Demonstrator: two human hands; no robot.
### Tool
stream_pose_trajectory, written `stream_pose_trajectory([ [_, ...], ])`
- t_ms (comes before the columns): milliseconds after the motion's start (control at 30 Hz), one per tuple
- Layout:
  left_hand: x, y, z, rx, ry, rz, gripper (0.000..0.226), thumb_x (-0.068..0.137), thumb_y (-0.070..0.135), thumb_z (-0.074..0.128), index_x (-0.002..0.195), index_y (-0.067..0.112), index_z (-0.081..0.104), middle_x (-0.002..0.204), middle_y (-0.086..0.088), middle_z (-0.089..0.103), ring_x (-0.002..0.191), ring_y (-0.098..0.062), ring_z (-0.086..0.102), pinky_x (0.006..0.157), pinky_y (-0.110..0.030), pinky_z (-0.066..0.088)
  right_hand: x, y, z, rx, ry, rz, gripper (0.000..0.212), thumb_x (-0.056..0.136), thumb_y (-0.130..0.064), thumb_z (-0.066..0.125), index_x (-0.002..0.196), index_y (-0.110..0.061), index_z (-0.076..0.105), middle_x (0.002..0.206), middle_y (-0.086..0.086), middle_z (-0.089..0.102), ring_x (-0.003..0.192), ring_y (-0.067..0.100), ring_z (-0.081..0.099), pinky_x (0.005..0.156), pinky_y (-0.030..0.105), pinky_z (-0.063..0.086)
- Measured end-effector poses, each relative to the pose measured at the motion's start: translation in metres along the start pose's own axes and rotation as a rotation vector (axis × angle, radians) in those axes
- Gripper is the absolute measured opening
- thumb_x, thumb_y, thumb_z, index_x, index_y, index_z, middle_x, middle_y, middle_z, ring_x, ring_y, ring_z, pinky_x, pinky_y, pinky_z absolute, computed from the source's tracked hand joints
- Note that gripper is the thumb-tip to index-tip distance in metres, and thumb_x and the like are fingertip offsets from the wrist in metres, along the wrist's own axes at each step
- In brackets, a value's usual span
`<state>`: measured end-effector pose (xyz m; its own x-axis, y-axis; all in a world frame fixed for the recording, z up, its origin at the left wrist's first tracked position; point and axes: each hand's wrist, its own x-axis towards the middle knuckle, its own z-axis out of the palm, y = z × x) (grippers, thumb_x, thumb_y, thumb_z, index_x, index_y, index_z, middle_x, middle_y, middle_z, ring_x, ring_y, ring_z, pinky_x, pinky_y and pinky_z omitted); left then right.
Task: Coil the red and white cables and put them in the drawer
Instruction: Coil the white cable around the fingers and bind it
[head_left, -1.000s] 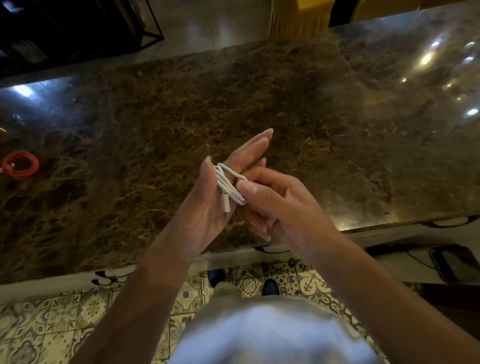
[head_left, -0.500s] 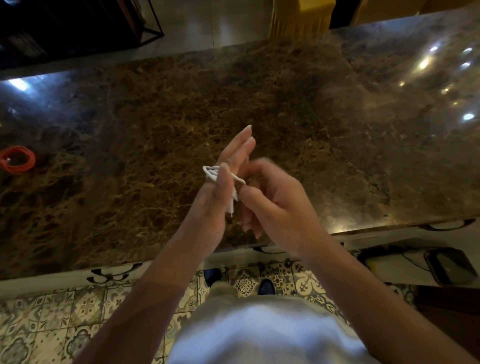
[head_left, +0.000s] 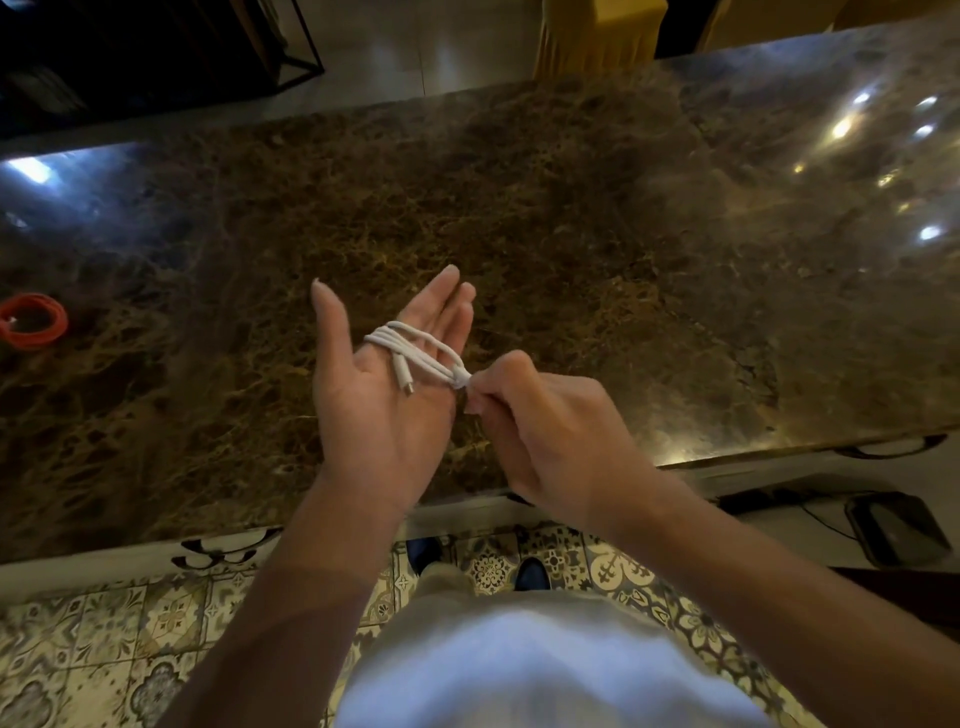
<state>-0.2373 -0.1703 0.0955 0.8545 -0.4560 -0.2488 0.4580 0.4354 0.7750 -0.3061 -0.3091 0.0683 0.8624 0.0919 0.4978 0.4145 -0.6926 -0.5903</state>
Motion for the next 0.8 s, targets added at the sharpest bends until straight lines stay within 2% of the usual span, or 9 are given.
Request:
stream_pose_trajectory([
  [67,-0.001,-0.004,-0.002,-0.004,0.018,0.01,0.094,0.1,0.075,0.02,0.148,0.001,0.053,0.151,-0.013,0.06,0.143,-0.02,0.055,0.116,-0.034,0.044,-0.003,-0.001,0.009,0.004,0.042,-0.01,0.007,0.099,0.002,0.057,0.094,0.005,0.062,0.074,0.01,0.064,0.053,0.026,0.056,0.047,0.042,0.047],
  [167,0.0,-0.004,-0.001,0.027,-0.041,0.043,0.097,0.099,0.073,0.014,0.152,-0.002,0.046,0.158,-0.012,0.053,0.15,-0.021,0.047,0.125,-0.035,0.033,-0.005,-0.007,0.018,0.09,0.112,-0.008,0.016,0.101,-0.006,0.057,0.097,0.008,0.065,0.077,0.01,0.066,0.059,0.022,0.058,0.051,0.039,0.05],
  [233,0.001,0.0,-0.002,0.005,-0.099,0.045,0.099,0.098,0.073,0.014,0.153,-0.005,0.042,0.162,-0.014,0.047,0.153,-0.024,0.041,0.127,-0.035,0.029,-0.002,-0.01,0.016,0.233,0.117,0.011,0.02,0.102,-0.01,0.058,0.099,0.009,0.064,0.079,0.009,0.068,0.062,0.019,0.061,0.055,0.037,0.051],
  [333,0.0,0.005,-0.002,-0.077,-0.22,0.022,0.1,0.096,0.074,0.022,0.152,-0.006,0.042,0.166,-0.018,0.039,0.158,-0.03,0.031,0.129,-0.037,0.027,0.005,-0.008,0.007,0.523,0.05,0.143,0.012,0.097,-0.009,0.069,0.1,0.001,0.063,0.08,0.007,0.073,0.066,0.019,0.07,0.058,0.034,0.056],
  [433,0.0,0.006,0.0,-0.103,-0.341,-0.001,0.098,0.092,0.071,0.033,0.148,-0.01,0.042,0.168,-0.02,0.033,0.16,-0.034,0.023,0.127,-0.039,0.03,0.007,-0.01,0.003,0.611,0.065,0.352,0.034,0.085,-0.024,0.084,0.097,-0.012,0.055,0.067,-0.005,0.063,0.055,0.014,0.059,0.052,0.031,0.048],
  [500,0.001,0.006,0.0,-0.079,-0.371,0.004,0.097,0.092,0.069,0.033,0.147,-0.011,0.043,0.168,-0.022,0.032,0.159,-0.035,0.025,0.128,-0.042,0.03,0.005,-0.008,0.004,0.615,0.096,0.444,0.048,0.077,-0.037,0.087,0.094,-0.012,0.049,0.065,-0.005,0.058,0.054,0.019,0.05,0.049,0.035,0.043],
  [600,0.0,0.005,-0.001,-0.077,-0.397,-0.005,0.091,0.095,0.065,0.034,0.14,-0.011,0.052,0.163,-0.024,0.041,0.156,-0.037,0.032,0.129,-0.047,0.024,0.001,-0.004,0.0,0.783,0.113,0.419,0.042,0.083,-0.046,0.081,0.089,-0.014,0.053,0.066,-0.003,0.057,0.055,0.017,0.049,0.05,0.035,0.042],
  [700,-0.001,0.006,-0.003,-0.096,-0.349,0.014,0.076,0.1,0.057,0.036,0.116,-0.008,0.073,0.143,-0.027,0.061,0.141,-0.04,0.053,0.122,-0.043,0.039,-0.003,-0.003,-0.011,0.852,0.184,0.351,0.025,0.095,-0.031,0.069,0.083,-0.013,0.057,0.062,-0.002,0.056,0.048,0.01,0.048,0.047,0.022,0.04],
  [800,-0.003,0.011,-0.005,-0.229,-0.44,-0.051,0.071,0.103,0.052,0.041,0.109,-0.011,0.075,0.131,-0.029,0.068,0.132,-0.042,0.061,0.112,-0.039,0.049,0.0,0.008,-0.018,0.963,0.233,0.565,0.032,0.103,-0.033,0.052,0.083,-0.01,0.059,0.064,0.006,0.058,0.047,0.015,0.047,0.043,0.026,0.037],
])
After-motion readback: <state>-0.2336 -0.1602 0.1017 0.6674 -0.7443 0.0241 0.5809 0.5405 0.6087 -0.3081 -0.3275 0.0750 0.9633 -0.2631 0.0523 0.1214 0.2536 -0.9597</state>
